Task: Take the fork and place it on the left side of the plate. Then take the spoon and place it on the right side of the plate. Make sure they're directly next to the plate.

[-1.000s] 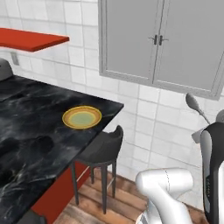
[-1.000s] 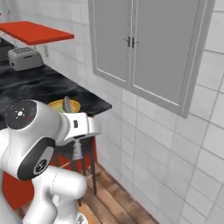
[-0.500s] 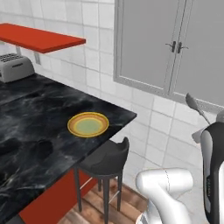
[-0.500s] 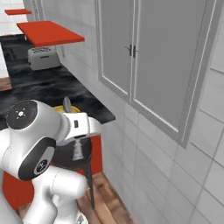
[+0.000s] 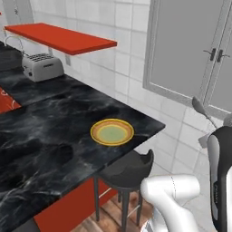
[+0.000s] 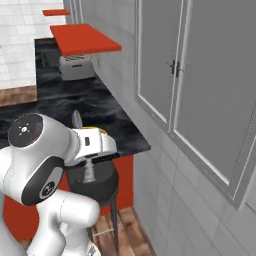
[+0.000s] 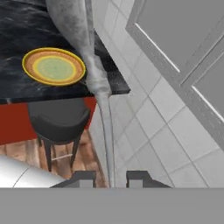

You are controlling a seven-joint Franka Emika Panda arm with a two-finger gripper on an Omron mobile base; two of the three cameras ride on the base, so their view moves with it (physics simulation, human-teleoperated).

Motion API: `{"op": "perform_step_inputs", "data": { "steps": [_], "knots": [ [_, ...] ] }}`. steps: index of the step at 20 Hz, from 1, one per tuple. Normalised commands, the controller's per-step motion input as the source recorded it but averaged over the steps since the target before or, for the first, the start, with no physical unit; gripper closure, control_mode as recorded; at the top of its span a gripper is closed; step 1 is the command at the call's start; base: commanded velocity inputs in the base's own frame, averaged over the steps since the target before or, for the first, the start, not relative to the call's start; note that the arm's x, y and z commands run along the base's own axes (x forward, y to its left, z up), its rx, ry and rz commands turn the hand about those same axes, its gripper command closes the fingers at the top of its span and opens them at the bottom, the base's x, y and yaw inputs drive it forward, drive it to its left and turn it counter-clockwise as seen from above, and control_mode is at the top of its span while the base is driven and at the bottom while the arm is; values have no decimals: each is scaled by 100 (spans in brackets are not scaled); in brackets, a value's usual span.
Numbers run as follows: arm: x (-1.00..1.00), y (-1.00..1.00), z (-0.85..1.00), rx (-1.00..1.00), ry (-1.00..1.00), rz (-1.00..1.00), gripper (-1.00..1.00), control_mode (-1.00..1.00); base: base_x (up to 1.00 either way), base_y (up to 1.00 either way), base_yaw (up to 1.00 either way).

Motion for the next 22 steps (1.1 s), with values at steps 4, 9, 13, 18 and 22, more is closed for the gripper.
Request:
{"op": "perform_step_inputs", "data": {
  "steps": [4, 9, 13, 18, 22],
  "knots": [
    [0, 0, 0, 0, 0, 0, 100, 100, 49, 0, 33],
    [0, 0, 0, 0, 0, 0, 100, 100, 63, -1, 39],
    [0, 0, 0, 0, 0, 0, 100, 100, 69, -10, 43],
    [0, 0, 0, 0, 0, 0, 100, 100, 55, -34, 33],
    [0, 0, 0, 0, 0, 0, 100, 100, 33, -55, 19]
  ]
}}
